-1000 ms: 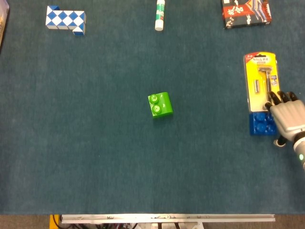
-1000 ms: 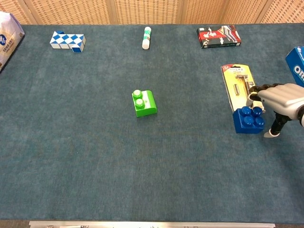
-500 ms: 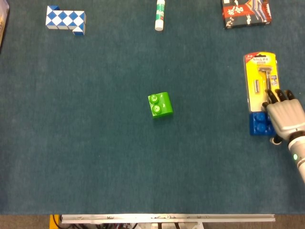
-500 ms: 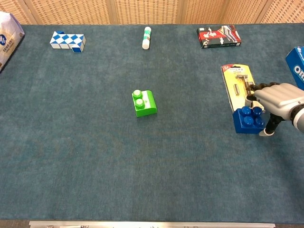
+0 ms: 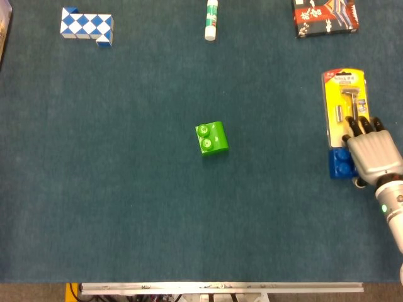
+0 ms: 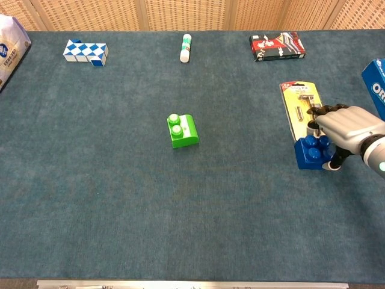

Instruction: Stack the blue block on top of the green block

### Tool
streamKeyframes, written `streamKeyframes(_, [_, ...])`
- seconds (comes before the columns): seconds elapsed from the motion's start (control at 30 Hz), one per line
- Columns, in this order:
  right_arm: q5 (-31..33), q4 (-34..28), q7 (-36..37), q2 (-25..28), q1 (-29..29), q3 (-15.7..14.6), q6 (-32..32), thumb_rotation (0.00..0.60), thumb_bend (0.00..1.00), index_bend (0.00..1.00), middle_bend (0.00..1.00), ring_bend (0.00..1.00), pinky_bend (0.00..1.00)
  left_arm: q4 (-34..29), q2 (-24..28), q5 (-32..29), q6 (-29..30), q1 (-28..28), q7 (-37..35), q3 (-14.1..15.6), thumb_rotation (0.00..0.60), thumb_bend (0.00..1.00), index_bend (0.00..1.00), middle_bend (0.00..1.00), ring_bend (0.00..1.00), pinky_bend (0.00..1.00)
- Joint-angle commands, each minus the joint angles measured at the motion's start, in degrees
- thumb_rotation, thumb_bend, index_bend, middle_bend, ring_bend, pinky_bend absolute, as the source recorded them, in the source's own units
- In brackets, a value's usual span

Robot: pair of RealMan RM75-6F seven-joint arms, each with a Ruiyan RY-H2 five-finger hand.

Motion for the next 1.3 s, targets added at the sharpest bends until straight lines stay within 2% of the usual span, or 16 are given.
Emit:
streamKeyframes(0.03, [-0.5,0.4,0.3,-0.3,-0.3,0.1,-0.1,0.600,0.22,0.41,0.07,0.00,0.08,0.0,0.0,0.0,0.0,0.0,0.0,0.0,0.600,0.20,0.25,0.02,0.00,0.09])
streamKeyframes(0.23, [-1.7,0.1,1.9,0.2,-0.8,0.5,-0.5,0.600,0.25,0.44,0.08,0.00,0.08,0.0,0.0,-0.1,-0.1,0.0,0.1,0.0,0.600,0.20,0.25,0.02,0.00,0.09])
streamKeyframes(0.43, [-4.6,-3.7,4.5,3.2,-1.0,1.9,-0.4,0.600,0.26,0.44,0.09,0.00,0.08,0.0,0.0,-0.1,-0.1,-0.1,0.4,0.0,0.600,0.20,0.25,0.02,0.00,0.09])
streamKeyframes(0.77, [-5.8,-11.5,5.6,7.5,3.2,8.0,-2.7,0.600,0.27,0.45,0.09,0.00,0.08,-0.1,-0.2,-0.1,-0.4,-0.3,0.9,0.1,0.600,0.20,0.25,0.02,0.00,0.09])
streamKeyframes(1.07, [-0.8,-11.5,1.9,4.8,11.0,12.6,-7.7,0.600,0.26,0.47,0.10,0.00,0.08,-0.1,0.0,-0.5,-0.2,-0.1,0.7,0.0,0.600,0.20,0.25,0.02,0.00,0.09])
streamKeyframes(1.3, [3.8,-8.1,-1.4,0.2,17.3,14.1,-10.1,0.600,0.26,0.47,0.10,0.00,0.08,-0.1,0.4,-0.5,0.4,0.2,0.0,-0.1,0.600,0.20,0.25,0.02,0.00,0.09])
